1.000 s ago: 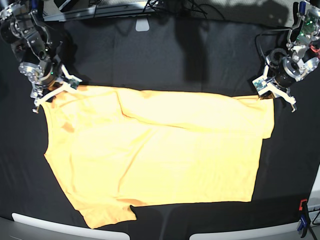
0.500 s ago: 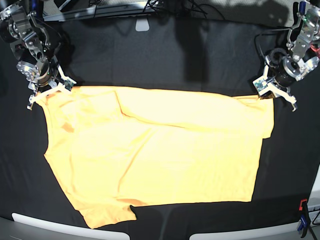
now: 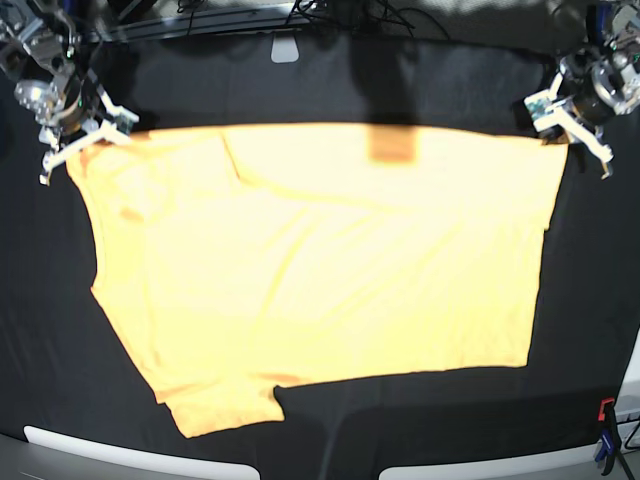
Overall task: Layout the t-shirt on the table in an organized manner, then fold the t-shirt properly
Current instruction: 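Lift and pull the shirt edge with both grippers to flatten it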
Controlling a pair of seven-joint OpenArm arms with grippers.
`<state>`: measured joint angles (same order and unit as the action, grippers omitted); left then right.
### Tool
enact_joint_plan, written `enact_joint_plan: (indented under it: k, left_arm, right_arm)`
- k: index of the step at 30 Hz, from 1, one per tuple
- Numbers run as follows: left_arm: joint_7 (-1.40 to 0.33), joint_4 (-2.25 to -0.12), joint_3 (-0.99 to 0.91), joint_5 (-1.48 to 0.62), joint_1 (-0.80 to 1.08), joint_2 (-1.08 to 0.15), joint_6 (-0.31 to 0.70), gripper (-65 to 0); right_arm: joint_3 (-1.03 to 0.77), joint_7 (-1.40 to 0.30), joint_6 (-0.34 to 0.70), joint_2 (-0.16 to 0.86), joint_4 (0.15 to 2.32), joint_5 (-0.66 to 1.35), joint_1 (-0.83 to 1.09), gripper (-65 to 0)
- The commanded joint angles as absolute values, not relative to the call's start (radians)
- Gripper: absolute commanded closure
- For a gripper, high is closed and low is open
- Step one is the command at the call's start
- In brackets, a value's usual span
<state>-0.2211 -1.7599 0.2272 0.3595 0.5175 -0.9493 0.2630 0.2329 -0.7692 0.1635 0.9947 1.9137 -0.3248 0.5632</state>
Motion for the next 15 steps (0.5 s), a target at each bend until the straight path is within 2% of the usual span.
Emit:
enact_joint_plan:
  k: [1, 9, 12, 15]
  left_arm:
    - [-0.249, -1.785, 0.216, 0.366, 0.543, -0.987, 0.253, 0.0]
    - [-0.318, -1.853, 0.216, 0.406, 0.756, -1.048, 0.250, 0.0]
    - [-0.318, -1.853, 0.216, 0.451, 0.809, -1.048, 0.200, 0.0]
    - [-0.314, -1.853, 0.216, 0.490, 0.846, -1.048, 0.192, 0.0]
  right_arm:
    - [0.221, -0.793, 0.156, 1.017, 1.935, -0.352, 0.583, 0.0]
    - [0.221, -0.803, 0.156, 1.018, 1.969, -0.461, 0.770, 0.0]
    - [0.221, -0.804, 0.156, 1.017, 1.969, -0.484, 0.811, 0.0]
    - [0.221, -0.804, 0.155, 1.017, 1.969, -0.488, 0.830, 0.0]
